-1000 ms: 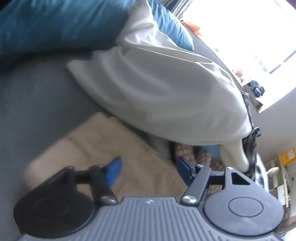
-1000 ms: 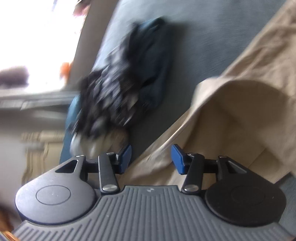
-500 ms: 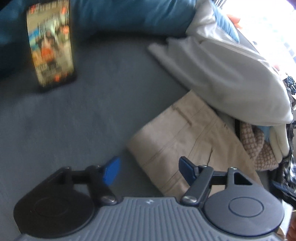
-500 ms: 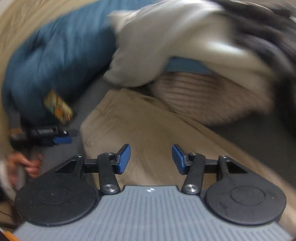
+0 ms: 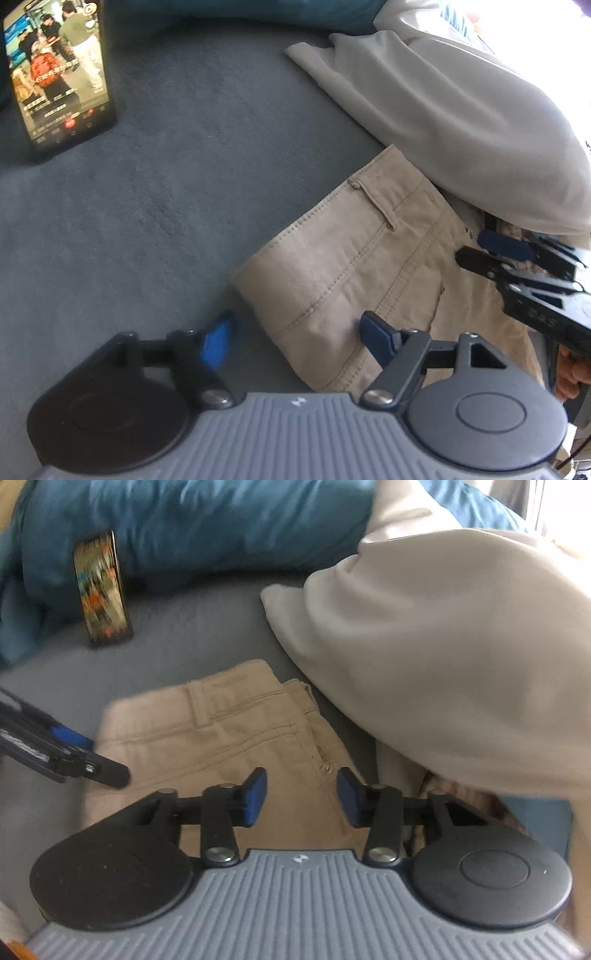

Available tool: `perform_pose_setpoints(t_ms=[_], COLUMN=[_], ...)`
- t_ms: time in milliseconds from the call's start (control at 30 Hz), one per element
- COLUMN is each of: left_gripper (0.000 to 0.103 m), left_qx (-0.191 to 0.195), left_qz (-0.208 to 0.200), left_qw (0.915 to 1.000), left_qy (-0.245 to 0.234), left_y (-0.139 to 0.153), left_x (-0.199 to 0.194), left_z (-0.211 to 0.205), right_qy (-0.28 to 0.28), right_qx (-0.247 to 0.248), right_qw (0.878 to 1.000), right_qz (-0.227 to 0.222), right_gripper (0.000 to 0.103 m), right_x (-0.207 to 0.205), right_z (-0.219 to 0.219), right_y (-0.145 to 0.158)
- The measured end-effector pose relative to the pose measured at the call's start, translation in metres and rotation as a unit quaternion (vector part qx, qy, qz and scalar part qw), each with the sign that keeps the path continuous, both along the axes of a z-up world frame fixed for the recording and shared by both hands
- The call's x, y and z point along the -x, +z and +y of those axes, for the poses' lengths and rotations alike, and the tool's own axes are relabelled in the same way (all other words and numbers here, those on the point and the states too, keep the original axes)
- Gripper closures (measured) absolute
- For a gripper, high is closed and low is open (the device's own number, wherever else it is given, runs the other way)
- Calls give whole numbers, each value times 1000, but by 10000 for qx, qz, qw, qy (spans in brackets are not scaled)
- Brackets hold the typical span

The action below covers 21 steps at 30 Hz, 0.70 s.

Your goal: Fold clothes

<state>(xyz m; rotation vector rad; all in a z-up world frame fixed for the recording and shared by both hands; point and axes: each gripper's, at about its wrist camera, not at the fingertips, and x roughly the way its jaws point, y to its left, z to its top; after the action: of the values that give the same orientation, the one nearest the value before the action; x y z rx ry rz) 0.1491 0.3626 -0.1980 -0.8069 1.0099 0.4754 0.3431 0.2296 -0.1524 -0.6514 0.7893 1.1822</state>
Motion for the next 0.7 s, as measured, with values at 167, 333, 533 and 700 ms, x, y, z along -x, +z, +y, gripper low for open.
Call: perform_pose_setpoints(t_ms=[167,333,533,700], left_gripper=[24,24,25,25], left_qx=[-146,-190,-49,117], left_qz=[-37,-63,-236,-204], left_qw=[9999,9998,9997,9997], left_qy=[-86,-90,-24,96], left_y=[-1,1,12,8], left_x=[0,4,8,13], left_z=[-4,-6,-4,0], right_qy=[-191,-176,-119,-450], right_qx=[157,325,175,263], right_qw=[9996,9993,9982,9970], right_qz=[167,106,-557,-576], right_gripper=[63,84,91,91], right_x=[-10,2,10,-1], right_z=[10,7,-2,-9], right_y=[-14,-15,2,-6])
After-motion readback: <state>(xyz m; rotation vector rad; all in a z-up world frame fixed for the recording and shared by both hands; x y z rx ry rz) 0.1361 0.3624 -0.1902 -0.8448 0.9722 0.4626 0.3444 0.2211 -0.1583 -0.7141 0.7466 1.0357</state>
